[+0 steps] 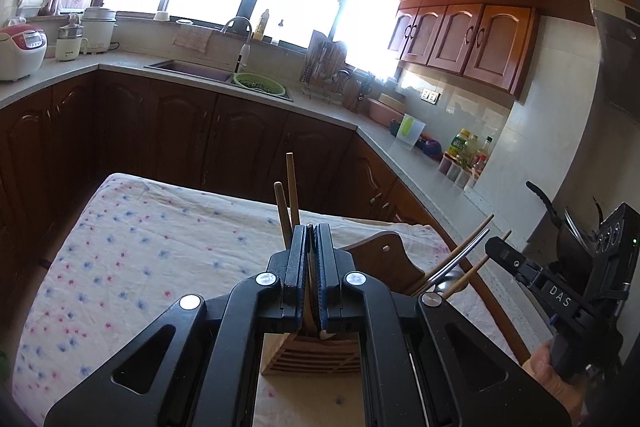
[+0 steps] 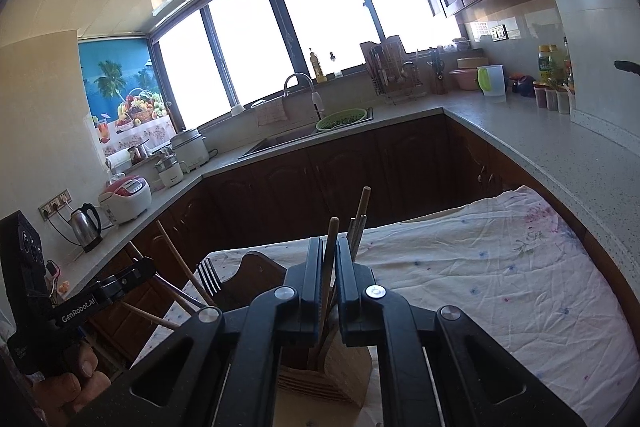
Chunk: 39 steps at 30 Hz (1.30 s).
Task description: Organize utensils
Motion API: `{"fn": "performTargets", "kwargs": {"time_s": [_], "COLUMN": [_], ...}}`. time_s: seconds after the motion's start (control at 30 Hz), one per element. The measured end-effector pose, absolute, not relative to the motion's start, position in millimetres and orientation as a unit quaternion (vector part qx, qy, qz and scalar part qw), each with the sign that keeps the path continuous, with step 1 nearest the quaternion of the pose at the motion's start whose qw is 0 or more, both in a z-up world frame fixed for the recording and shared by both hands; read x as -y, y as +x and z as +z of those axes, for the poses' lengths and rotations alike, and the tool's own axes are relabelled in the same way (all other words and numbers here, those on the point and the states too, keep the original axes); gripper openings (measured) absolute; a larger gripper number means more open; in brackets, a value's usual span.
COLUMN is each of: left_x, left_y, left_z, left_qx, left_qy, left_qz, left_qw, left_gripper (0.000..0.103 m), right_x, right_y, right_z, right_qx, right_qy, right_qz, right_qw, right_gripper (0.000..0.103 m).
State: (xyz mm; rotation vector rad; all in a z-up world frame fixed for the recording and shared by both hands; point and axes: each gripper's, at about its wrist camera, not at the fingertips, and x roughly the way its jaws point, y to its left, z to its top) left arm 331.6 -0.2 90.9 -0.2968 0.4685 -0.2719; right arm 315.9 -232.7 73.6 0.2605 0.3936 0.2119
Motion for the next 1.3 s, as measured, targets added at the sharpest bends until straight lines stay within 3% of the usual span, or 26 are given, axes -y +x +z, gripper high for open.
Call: {"fn": "performTargets", "kwargs": {"time_s": [0.47,0.53,0.6,0.67,0.7,0.8,0.9,1.0,1.13,1.2,1.3], "left_x": [8.7,9.6,9.8,7.2,4.6,-2.0,-8.4,-14.6,-28.0,-35.7,-42.7], "left_y": [329.0,327.9,326.3,322.7,320.9,313.2,304.7,295.8,272.3,256.8,233.2], "left_z": [95.2,96.0,97.7,98.9,99.2,101.7,101.3,98.8,93.3,88.3,80.1], "left_qx": [-0.234,-0.236,-0.239,-0.238,-0.237,-0.231,-0.227,-0.229,-0.224,-0.221,-0.225], "left_qy": [-0.123,-0.119,-0.119,-0.123,-0.126,-0.135,-0.142,-0.15,-0.167,-0.18,-0.186], "left_qz": [-0.123,-0.121,-0.117,-0.11,-0.108,-0.105,-0.1,-0.098,-0.077,-0.074,-0.071], "left_qw": [0.957,0.957,0.956,0.957,0.957,0.958,0.958,0.957,0.957,0.956,0.954], "left_gripper": [0.005,0.006,0.011,0.027,0.03,0.04,0.049,0.056,0.084,0.088,0.093], "right_x": [237.4,236.1,235.4,236.5,237.5,242.6,246.2,249.3,249.3,247.7,245.1], "right_y": [318.6,317.9,315.5,312.6,311.5,307.6,301.7,295.9,279.8,267.8,249.0], "right_z": [70.2,70.3,71.6,73.3,74.3,76.8,78.0,77.1,74.6,71.9,64.7], "right_qx": [-0.206,-0.209,-0.208,-0.206,-0.206,-0.202,-0.198,-0.196,-0.186,-0.181,-0.184], "right_qy": [0.137,0.138,0.137,0.14,0.142,0.153,0.158,0.171,0.173,0.168,0.168], "right_qz": [0.1,0.102,0.102,0.102,0.102,0.1,0.097,0.1,0.104,0.105,0.114], "right_qw": [0.964,0.963,0.963,0.963,0.963,0.962,0.962,0.96,0.962,0.963,0.962], "right_gripper": [0.007,0.011,0.011,0.012,0.013,0.034,0.04,0.055,0.083,0.092,0.093]}}
